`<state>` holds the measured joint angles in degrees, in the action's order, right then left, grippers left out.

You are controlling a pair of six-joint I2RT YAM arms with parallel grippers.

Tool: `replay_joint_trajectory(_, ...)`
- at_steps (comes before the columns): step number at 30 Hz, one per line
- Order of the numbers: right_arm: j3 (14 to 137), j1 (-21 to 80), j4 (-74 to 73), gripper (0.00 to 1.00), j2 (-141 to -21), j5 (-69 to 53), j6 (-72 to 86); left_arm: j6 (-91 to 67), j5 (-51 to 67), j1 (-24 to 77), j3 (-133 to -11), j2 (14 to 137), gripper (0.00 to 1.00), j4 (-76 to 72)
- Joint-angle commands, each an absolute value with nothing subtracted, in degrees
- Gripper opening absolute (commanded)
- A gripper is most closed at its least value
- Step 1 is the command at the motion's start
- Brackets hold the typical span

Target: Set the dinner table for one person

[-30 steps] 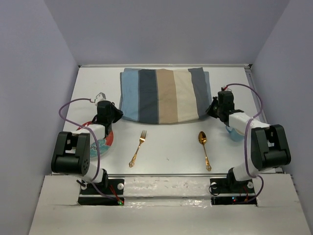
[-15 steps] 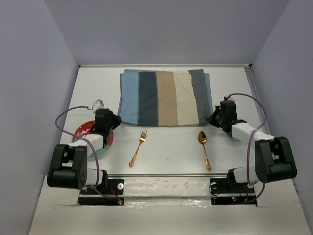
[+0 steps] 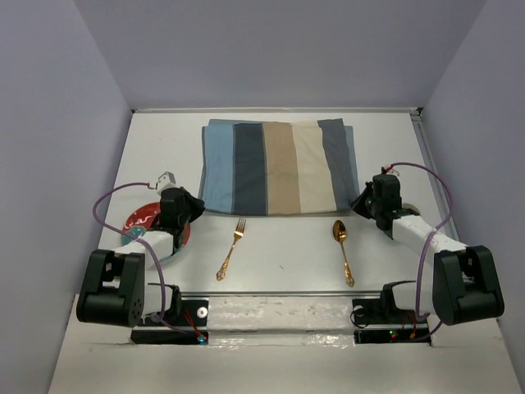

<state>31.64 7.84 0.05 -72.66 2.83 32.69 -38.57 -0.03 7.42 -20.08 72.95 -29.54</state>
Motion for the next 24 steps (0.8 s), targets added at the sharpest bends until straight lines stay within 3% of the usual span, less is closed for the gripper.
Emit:
replay_joint_trajectory(1,30.5,7.29,0.18,0.1,-69.79,6.76,33.93,-37.44,-0.97,7.91,-18.99,70.23,0.17,-31.03)
replay_joint_trajectory(3,30.93,7.29,-1.3,0.4,-68.56,6.86,33.49,-37.44,-0.88,8.17,-18.98,69.87,0.52,-30.94)
replay_joint_trajectory(4,31.29,7.29,-1.84,0.48,-68.21,6.77,33.31,-37.53,-0.62,8.26,-19.07,69.61,0.59,-30.94)
replay_joint_trajectory(6,31.99,7.29,-2.46,0.56,-67.07,6.59,32.52,-37.62,-0.62,8.7,-19.25,68.47,0.69,-30.59)
replay_joint_trajectory(10,34.54,7.29,-3.95,0.58,-65.31,5.45,31.12,-37.27,-1.76,10.28,-20.74,62.76,0.83,-27.78)
replay_joint_trajectory(12,36.03,7.82,-3.87,0.56,-65.65,4.57,30.42,-36.92,-2.72,11.51,-22.14,59.96,0.84,-25.85)
replay_joint_trajectory(15,38.05,9.75,-3.69,0.42,-68.11,2.46,30.06,-36.3,-3.69,13.09,-24.43,57.84,0.85,-23.65)
replay_joint_trajectory(17,39.63,11.76,-3.25,0.23,-71.18,2.64,30.23,-35.86,-3.69,14.14,-26.44,55.99,0.85,-22.33)
replay_joint_trajectory(20,40.52,13.62,-1.85,0.07,-75.39,3.43,30.85,-34.99,-3.08,14.94,-29.51,53.44,0.85,-20.49)
replay_joint_trajectory(24,40.34,15.12,-0.7,0.04,-79.97,4.22,32.34,-32.53,-2.2,16.08,-34.36,49.76,0.85,-16.45)
